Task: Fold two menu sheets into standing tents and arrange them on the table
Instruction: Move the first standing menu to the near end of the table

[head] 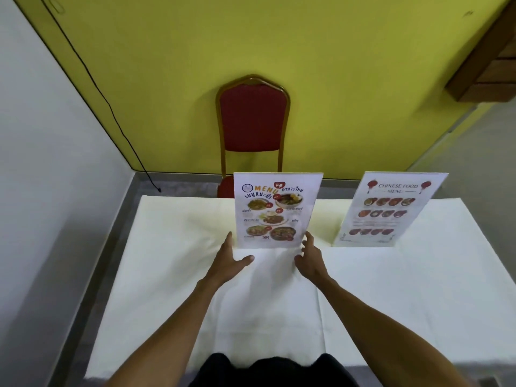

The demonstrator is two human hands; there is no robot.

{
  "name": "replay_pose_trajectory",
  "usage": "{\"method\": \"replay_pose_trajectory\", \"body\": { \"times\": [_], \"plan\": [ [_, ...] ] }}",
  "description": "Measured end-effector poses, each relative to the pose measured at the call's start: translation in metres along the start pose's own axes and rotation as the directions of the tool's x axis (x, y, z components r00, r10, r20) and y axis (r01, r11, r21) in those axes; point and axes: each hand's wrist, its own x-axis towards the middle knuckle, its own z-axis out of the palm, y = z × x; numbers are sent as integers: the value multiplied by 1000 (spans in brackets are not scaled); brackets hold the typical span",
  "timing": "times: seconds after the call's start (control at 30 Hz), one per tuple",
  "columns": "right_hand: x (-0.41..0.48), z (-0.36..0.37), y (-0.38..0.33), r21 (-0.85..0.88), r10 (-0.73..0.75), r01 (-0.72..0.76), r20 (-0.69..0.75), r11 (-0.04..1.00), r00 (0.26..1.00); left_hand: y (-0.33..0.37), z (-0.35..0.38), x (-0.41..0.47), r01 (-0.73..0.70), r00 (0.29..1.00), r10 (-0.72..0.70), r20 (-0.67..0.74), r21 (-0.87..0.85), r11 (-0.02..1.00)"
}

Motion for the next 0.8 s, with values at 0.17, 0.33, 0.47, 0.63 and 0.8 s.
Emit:
{"method": "replay_pose_trajectory", "body": {
  "times": [0.17,0.33,0.47,0.63,0.8],
  "plan": [
    [1,5,-3,55,13,-12,-27,998,1000,11,11,1,-115,993,113,-27,-50,992],
    [6,6,-4,70,44,-41,-38,997,998,8,12,5,-150,987,143,-76,-92,984],
    [8,6,-5,81,32,-29,-39,996,999,12,18,9,-148,986,134,-97,-150,978],
    [10,7,-6,87,33,-30,-35,996,999,13,21,12,-171,982,153,-112,-174,970],
    [17,5,-18,80,-17,19,-25,997,1000,14,8,15,-199,974,174,-144,-188,962]
  ]
}}
